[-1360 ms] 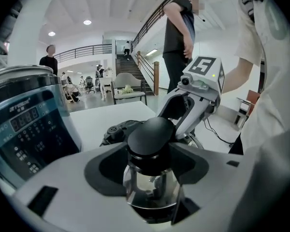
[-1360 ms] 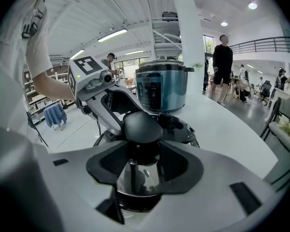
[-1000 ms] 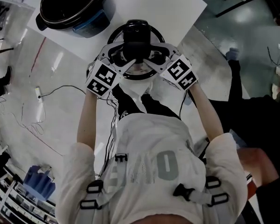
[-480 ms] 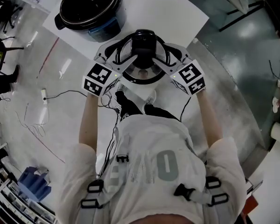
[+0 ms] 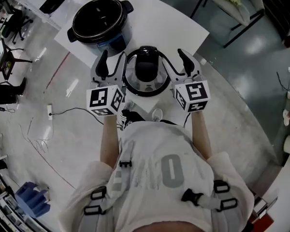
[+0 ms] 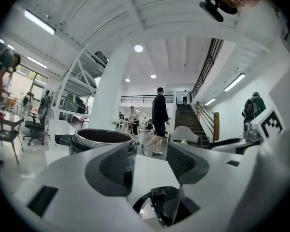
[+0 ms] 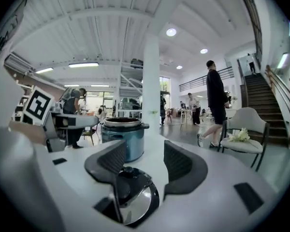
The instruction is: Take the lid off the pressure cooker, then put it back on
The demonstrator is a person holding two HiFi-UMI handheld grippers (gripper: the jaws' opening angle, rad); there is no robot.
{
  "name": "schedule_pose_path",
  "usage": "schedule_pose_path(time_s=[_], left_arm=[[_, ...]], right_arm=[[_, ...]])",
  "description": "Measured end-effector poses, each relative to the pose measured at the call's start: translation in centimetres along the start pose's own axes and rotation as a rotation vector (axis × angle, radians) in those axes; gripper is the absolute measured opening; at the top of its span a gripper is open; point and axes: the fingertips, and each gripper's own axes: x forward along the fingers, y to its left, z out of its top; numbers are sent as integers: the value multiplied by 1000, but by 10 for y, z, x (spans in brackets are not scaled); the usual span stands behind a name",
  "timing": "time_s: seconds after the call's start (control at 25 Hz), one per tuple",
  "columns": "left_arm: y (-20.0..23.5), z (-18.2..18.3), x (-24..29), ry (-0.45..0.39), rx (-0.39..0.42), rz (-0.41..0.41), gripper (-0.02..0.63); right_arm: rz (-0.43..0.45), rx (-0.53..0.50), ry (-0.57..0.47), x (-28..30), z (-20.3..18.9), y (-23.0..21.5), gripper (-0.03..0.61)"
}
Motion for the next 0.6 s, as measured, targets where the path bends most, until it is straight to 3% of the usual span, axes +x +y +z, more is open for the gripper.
schedule_pose_path(time_s=[0.16,0.4,0.52,0.6], left_arm=[[-7,8,-12,-37,20,31,262],[-4,8,-26,-64,14,61,262],[-6,6,-28,-52,33,43,261],[-13,1,-24,-16,97,-16,261]], right_arm=[[-61,89,-46,-17,4,-11,226],[-68,75,-49,-26,3,-17,218],[-50,36,-34,-26,1,-14,218],[-26,10,-19,-26,-1,-10,218]])
